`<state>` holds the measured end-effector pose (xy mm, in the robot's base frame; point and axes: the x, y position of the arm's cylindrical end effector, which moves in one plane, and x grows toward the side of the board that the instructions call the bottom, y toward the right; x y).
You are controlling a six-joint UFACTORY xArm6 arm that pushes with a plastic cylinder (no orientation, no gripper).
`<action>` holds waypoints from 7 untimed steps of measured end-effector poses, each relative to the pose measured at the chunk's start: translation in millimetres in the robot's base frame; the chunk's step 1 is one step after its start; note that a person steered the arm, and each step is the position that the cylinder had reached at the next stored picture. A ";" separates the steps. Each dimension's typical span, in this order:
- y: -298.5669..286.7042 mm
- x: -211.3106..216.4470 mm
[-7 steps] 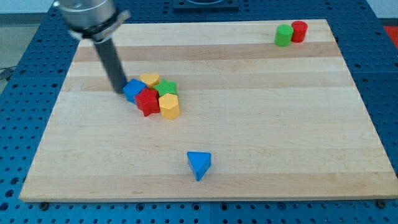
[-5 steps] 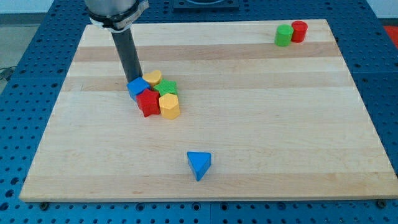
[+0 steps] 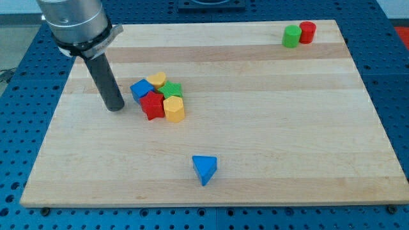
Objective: Move red star into green star
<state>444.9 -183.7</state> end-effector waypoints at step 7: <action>80.1 -17.0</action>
